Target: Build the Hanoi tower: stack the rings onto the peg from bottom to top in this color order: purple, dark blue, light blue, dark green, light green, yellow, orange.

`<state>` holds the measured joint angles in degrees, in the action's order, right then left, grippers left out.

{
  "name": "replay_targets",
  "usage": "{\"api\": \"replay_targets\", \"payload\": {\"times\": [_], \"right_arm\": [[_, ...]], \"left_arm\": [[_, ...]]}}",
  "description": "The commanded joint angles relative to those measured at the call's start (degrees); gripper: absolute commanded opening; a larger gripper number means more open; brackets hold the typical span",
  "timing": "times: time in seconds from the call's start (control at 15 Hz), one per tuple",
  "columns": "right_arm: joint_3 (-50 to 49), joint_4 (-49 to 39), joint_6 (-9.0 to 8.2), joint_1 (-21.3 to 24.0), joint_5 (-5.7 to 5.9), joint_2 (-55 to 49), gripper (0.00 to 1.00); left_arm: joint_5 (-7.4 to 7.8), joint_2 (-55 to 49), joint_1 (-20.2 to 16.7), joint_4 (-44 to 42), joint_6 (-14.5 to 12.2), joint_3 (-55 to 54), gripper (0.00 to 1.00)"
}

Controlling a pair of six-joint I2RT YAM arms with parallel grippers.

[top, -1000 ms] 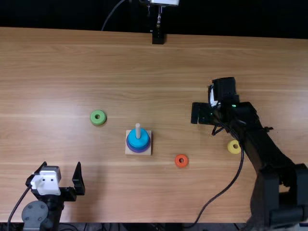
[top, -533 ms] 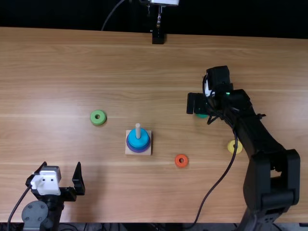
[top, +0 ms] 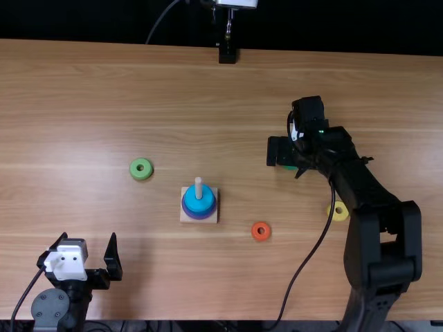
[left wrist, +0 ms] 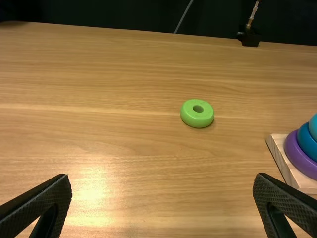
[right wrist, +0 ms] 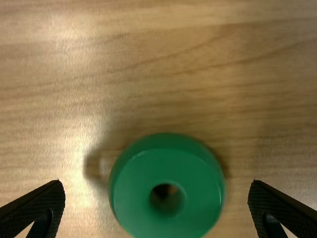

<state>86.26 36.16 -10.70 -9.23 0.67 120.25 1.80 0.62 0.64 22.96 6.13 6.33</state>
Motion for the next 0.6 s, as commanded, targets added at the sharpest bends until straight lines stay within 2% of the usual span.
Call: {"api": "replay_targets", "payload": {"times": [0.0, 0.2, 0.27, 0.33, 0.4, 0.53], "right_arm": [[1.6, 0.0, -0.80, 0.2, 2.18, 1.9, 1.00], [2.4, 1.1, -0.90, 0.3, 2.81, 2.3, 1.00], [2.8, 1.4, -1.01, 0.2, 3.34, 2.4, 1.00], [2.8, 1.6, -1.11, 0.2, 3.97, 2.7, 0.78], [2.8, 1.6, -1.22, 0.2, 4.08, 3.1, 0.43], [2.6, 1.8, -1.11, 0.0, 4.08, 3.0, 0.00]], "left_arm": [[0.62, -0.6, -0.6, 4.5, -0.6, -6.3, 1.00], [0.62, -0.6, -0.6, 4.5, -0.6, -6.3, 1.00], [0.62, -0.6, -0.6, 4.5, -0.6, -6.3, 1.00], [0.62, -0.6, -0.6, 4.5, -0.6, -6.3, 1.00], [0.62, -0.6, -0.6, 4.5, -0.6, -6.3, 1.00], [0.62, -0.6, -0.6, 4.5, -0.6, -6.3, 1.00]]}}
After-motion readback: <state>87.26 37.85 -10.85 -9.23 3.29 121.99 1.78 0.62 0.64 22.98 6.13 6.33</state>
